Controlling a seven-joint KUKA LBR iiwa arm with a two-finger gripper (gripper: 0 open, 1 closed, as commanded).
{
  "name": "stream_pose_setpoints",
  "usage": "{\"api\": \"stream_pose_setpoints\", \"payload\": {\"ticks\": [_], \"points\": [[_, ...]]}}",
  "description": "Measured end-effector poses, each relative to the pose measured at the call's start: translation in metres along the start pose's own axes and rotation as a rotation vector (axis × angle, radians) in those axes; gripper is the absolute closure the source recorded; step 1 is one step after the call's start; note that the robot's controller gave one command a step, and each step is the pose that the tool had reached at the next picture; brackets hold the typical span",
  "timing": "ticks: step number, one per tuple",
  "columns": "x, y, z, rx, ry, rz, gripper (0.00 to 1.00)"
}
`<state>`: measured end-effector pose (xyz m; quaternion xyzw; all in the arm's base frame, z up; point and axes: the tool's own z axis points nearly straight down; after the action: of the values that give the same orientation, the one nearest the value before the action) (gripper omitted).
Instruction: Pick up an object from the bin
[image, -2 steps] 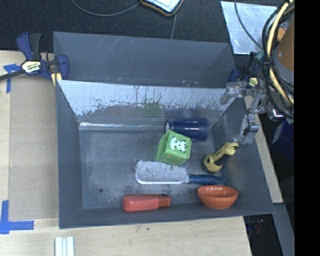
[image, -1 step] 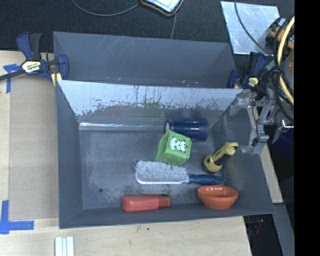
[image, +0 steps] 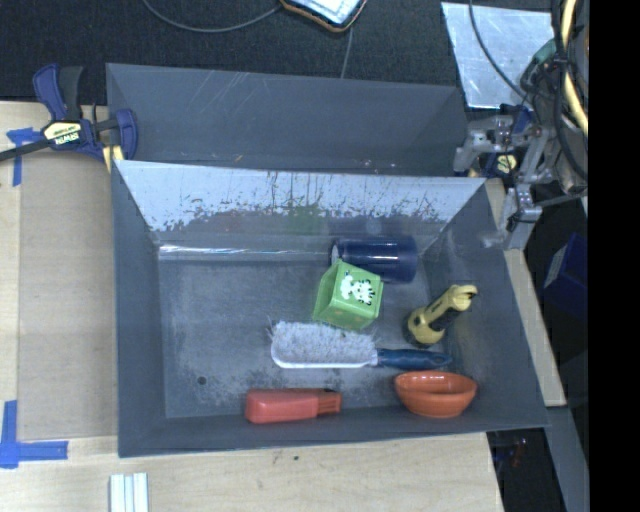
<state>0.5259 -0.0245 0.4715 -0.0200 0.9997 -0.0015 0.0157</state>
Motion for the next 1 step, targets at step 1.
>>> {"api": "stream_pose_setpoints", "payload": {"ticks": [1], "points": [[0.0258, -0.0203, 0.0197, -0.002, 0.032, 0.053, 0.0]]}}
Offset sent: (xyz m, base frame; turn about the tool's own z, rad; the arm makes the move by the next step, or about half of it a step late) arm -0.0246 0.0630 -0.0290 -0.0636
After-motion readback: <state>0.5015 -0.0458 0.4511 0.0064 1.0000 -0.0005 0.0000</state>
